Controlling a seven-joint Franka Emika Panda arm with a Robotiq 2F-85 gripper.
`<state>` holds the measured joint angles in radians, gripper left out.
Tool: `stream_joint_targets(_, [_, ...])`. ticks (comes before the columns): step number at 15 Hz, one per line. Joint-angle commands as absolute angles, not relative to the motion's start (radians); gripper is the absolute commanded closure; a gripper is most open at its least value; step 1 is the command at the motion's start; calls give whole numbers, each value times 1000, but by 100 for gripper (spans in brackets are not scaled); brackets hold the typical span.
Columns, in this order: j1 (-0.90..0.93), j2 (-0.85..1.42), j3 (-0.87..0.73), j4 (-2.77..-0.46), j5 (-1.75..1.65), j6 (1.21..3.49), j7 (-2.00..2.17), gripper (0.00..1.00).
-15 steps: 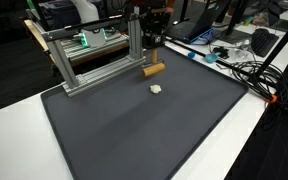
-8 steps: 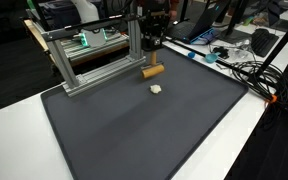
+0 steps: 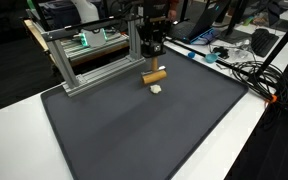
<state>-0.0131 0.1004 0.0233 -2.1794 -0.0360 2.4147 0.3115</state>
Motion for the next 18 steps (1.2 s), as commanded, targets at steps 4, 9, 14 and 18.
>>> stream_joint_targets(4, [12,184,2,-2047,-58,2384,353,79])
stream_joint_targets(9, [26,258,6,-2000,-37,2341,335,79])
stream_joint_targets(14, [55,335,0,-1965,-42,2306,379,79])
stream_joint_targets(18, [55,357,-5,-1969,-15,2274,406,79])
